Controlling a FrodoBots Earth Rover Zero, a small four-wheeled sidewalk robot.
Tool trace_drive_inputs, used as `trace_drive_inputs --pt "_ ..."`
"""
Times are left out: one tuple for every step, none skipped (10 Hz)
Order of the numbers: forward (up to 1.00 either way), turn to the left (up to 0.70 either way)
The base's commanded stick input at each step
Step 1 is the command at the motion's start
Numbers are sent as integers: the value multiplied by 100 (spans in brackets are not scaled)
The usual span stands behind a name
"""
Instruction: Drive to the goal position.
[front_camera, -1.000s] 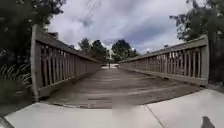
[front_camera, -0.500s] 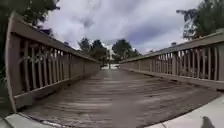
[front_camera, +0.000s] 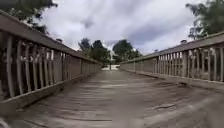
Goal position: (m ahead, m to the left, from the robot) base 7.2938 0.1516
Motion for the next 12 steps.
trace_drive_inputs --pt "85 0" --pt "85 0" --pt "85 0" --pt "85 0" --pt "85 0" --pt "85 0" --pt "85 0" --pt "85 0" --pt "85 0" --pt "85 0" --pt "85 0" --pt "85 0"
